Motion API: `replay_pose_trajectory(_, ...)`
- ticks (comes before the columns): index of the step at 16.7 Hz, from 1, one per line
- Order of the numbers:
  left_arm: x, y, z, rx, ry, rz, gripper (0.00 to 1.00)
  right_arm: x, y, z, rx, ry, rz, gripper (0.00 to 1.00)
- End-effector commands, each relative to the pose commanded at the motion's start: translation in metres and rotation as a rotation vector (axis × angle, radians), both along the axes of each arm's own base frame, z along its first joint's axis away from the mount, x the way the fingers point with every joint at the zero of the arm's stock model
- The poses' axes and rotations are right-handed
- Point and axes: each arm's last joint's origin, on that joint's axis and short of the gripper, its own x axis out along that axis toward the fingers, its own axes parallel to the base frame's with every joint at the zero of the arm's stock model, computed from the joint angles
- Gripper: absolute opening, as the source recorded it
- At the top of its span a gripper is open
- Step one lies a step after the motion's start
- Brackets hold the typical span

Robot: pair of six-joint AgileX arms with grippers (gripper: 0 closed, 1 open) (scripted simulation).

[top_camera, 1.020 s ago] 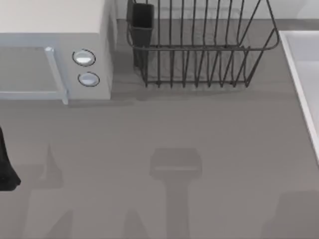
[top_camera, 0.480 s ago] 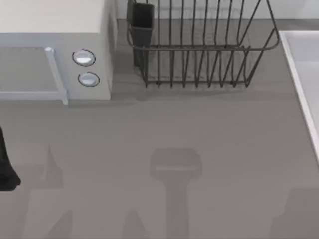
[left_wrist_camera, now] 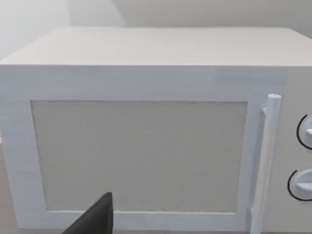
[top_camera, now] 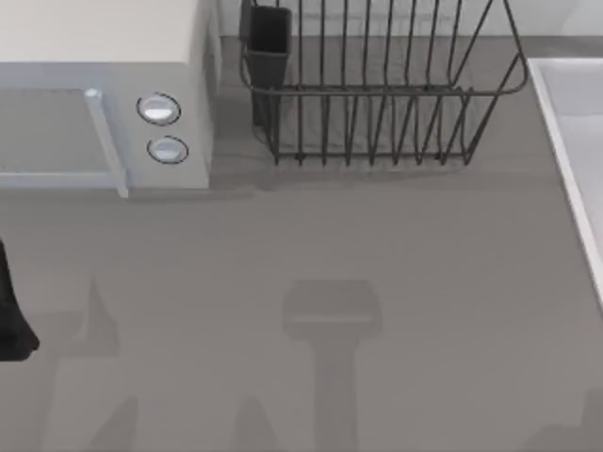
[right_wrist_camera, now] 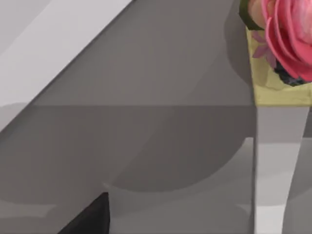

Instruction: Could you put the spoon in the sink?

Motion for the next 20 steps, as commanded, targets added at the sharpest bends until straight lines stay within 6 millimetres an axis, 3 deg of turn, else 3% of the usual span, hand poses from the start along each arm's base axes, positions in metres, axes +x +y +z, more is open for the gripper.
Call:
replay_pose_trajectory(6, 0.0000, 0.0000, 0.0000, 0.000, 0.000, 0.000, 1.00, -0.0022, 0.0010, -0.0095, 0.002, 0.005, 0.000, 1.00)
replay_pose_trajectory(19, 0.0000, 0.0000, 0.0000, 0.000, 0.000, 0.000, 1.00, -0.0022, 0.0010, -0.0095, 0.002, 0.005, 0.000, 0.02)
replay_pose_trajectory(20, 0.0000, 0.0000, 0.0000, 0.000, 0.000, 0.000, 1.00, -0.0022, 0.0010, -0.0095, 0.002, 0.005, 0.000, 0.00)
